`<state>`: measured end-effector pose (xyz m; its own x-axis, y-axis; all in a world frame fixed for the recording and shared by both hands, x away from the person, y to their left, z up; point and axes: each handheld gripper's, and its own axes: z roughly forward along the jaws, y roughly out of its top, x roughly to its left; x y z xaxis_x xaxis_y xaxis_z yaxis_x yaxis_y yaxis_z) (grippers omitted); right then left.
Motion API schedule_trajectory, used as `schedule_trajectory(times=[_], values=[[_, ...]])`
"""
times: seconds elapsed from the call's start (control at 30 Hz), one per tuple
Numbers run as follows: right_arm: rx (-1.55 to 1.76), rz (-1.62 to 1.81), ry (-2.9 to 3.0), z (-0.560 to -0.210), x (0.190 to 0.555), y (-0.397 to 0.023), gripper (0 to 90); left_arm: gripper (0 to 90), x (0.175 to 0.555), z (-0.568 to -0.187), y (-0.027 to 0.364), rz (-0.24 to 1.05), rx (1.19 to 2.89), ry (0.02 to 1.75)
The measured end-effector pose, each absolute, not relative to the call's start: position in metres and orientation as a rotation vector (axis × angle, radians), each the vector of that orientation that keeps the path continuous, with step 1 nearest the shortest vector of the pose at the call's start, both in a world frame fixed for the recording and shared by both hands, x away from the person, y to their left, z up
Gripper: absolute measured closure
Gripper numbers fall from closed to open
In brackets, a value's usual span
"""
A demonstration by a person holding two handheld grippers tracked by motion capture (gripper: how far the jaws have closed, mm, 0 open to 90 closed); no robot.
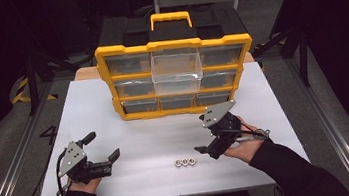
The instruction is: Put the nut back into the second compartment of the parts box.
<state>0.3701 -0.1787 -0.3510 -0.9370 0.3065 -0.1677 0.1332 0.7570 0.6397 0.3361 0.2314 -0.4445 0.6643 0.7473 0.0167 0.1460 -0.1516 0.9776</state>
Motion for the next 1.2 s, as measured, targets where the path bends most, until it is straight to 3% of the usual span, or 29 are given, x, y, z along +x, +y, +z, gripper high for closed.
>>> schedule_trajectory(times=[0.87, 1.2], values=[[0.282, 0.444, 3.003, -0.358, 0.374, -0.142, 6.0, 2.1, 0.336, -0.444, 0.232, 0.623, 1.675, 0.741], [0.283, 0.443, 3.024, -0.365, 0.372, -0.135, 7.6, 2.2, 0.336, -0.443, 0.233, 0.623, 1.677, 0.743]])
